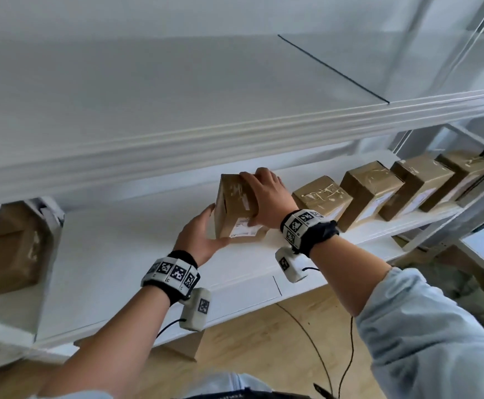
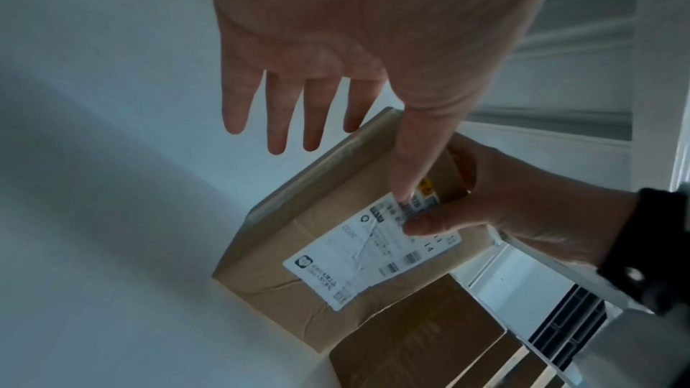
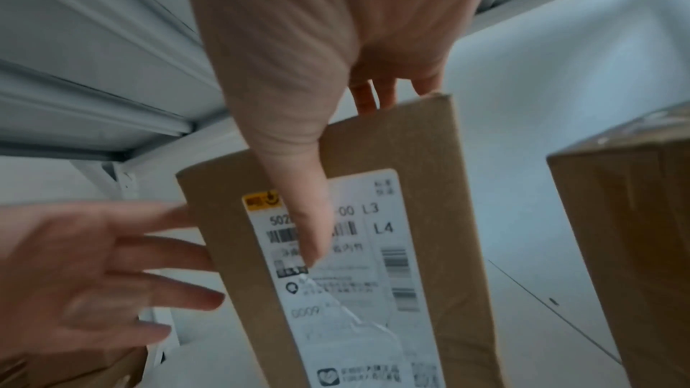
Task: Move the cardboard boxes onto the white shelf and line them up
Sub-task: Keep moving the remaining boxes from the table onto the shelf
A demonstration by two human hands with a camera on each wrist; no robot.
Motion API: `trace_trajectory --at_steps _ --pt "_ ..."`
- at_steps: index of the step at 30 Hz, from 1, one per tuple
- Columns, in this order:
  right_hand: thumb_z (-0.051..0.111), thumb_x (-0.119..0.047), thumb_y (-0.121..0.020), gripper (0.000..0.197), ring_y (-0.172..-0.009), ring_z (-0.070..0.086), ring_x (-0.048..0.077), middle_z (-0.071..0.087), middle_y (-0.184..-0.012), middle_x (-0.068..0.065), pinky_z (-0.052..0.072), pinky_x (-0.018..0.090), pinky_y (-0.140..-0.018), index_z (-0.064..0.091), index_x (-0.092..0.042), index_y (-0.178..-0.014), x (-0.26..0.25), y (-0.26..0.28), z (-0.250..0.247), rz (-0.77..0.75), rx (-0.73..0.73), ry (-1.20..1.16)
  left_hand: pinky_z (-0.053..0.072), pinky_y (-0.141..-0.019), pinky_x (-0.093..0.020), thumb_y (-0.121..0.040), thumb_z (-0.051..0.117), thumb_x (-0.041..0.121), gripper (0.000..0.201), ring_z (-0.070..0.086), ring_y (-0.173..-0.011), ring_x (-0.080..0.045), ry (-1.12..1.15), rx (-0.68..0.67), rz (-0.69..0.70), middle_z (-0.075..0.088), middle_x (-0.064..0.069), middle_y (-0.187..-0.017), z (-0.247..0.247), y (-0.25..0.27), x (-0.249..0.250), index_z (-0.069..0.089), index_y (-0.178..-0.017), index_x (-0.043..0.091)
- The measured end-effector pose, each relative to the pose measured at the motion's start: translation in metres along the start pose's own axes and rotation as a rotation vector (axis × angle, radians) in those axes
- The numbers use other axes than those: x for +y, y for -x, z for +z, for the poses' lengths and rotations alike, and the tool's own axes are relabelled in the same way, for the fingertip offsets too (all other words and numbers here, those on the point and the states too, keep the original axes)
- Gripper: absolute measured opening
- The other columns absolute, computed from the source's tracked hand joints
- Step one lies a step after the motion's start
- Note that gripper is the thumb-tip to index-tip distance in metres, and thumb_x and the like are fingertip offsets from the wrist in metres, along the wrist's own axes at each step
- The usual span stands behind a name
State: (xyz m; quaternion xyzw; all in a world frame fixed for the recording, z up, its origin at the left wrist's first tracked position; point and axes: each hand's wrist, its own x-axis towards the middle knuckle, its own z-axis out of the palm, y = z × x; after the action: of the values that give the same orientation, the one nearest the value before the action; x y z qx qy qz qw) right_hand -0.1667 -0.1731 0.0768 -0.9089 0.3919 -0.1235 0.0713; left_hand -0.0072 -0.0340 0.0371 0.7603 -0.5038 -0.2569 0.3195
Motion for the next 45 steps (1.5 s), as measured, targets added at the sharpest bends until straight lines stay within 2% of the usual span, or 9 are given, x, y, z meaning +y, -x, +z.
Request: trace_trajectory --at_steps 4,7,9,15,20,23,28,40,45 --pt "0.089 -0.037 -0.065 0.113 -0.147 0.019 0.031 0.025 -0.155 0.011 0.004 0.055 -0.122 0.020 -0.026 -0.155 0.031 -0.016 0.025 -0.041 -0.141 0.087 0.036 -0.114 -0.039 -0.078 0.083 0.034 0.093 0.040 -0.141 -0.021 -0.023 0.026 -0.085 0.041 -0.003 -0.155 0.016 -0.009 0.006 0.030 -0.154 0.026" --pt "0.077 -0.024 -0.082 0.100 -0.152 -0.001 0.028 0.007 -0.164 0.008 -0.001 0.055 -0.121 0.012 -0.028 -0.157 0.048 -0.019 0.043 -0.029 -0.190 0.116 0.035 -0.114 -0.038 -0.079 0.080 0.037 0.092 0.040 -0.141 -0.021 -0.106 0.029 -0.131 0.041 -0.003 -0.155 0.023 -0.015 0.010 0.030 -0.155 0.025" --pt "0.072 -0.010 -0.082 0.098 -0.153 -0.001 0.027 0.006 -0.165 0.006 -0.001 0.055 -0.121 0.013 -0.029 -0.157 0.052 -0.019 0.047 -0.048 -0.165 0.121 0.034 -0.114 -0.036 -0.079 0.079 0.038 0.091 0.040 -0.141 -0.022 -0.155 0.028 -0.157 0.042 -0.004 -0.155 0.027 -0.018 0.014 0.031 -0.155 0.023" --pt "0.072 -0.005 -0.070 0.101 -0.151 0.008 0.034 0.014 -0.163 0.010 0.004 0.059 -0.121 0.023 -0.028 -0.155 0.040 -0.008 0.043 -0.106 -0.061 0.039 0.037 -0.111 -0.035 -0.080 0.078 0.037 0.085 0.045 -0.137 -0.024 -0.202 0.068 -0.166 0.046 -0.004 -0.151 0.036 -0.016 0.026 0.035 -0.152 0.024" --pt "0.076 -0.017 -0.071 0.071 -0.137 0.037 0.038 0.037 -0.153 0.016 0.029 0.055 -0.114 0.050 -0.016 -0.138 0.017 0.012 0.030 -0.112 0.122 -0.150 0.038 -0.110 -0.036 -0.082 0.077 0.037 0.079 0.046 -0.135 -0.022 -0.204 0.135 -0.147 0.046 -0.001 -0.150 0.035 0.001 0.024 0.038 -0.150 0.025" --pt "0.075 -0.020 -0.073 0.058 -0.127 0.048 0.039 0.047 -0.144 0.015 0.036 0.054 -0.108 0.058 -0.012 -0.128 -0.003 0.021 0.025 -0.082 0.194 -0.222 0.040 -0.109 -0.037 -0.082 0.076 0.039 0.075 0.049 -0.132 -0.021 -0.181 0.160 -0.156 0.049 0.001 -0.147 0.028 0.017 0.018 0.041 -0.148 0.026" --pt "0.077 -0.014 -0.071 0.045 -0.107 0.058 0.038 0.060 -0.116 0.017 0.050 0.047 -0.090 0.065 -0.007 -0.115 -0.053 0.036 0.026 -0.107 0.269 -0.313 0.043 -0.106 -0.040 -0.083 0.076 0.037 0.069 0.052 -0.128 -0.023 -0.153 0.239 -0.151 0.054 0.000 -0.142 -0.005 0.053 -0.003 0.046 -0.143 0.024" --pt "0.069 -0.022 -0.084 0.029 -0.101 0.062 0.028 0.067 -0.113 0.003 0.041 0.030 -0.073 0.067 -0.014 -0.112 -0.253 0.105 0.042 -0.224 0.232 -0.320 0.044 -0.105 -0.042 -0.086 0.074 0.036 0.062 0.054 -0.126 -0.021 -0.097 0.405 -0.172 0.057 -0.001 -0.138 -0.120 0.204 -0.104 0.049 -0.141 0.024" --pt "0.069 -0.021 -0.083 0.031 -0.101 0.062 0.028 0.067 -0.113 0.004 0.041 0.029 -0.076 0.067 -0.014 -0.113 -0.349 0.144 0.054 -0.277 0.231 -0.316 0.045 -0.104 -0.040 -0.086 0.072 0.038 0.066 0.053 -0.127 -0.026 -0.205 0.462 -0.185 0.055 -0.003 -0.141 -0.182 0.283 -0.152 0.045 -0.145 0.025"
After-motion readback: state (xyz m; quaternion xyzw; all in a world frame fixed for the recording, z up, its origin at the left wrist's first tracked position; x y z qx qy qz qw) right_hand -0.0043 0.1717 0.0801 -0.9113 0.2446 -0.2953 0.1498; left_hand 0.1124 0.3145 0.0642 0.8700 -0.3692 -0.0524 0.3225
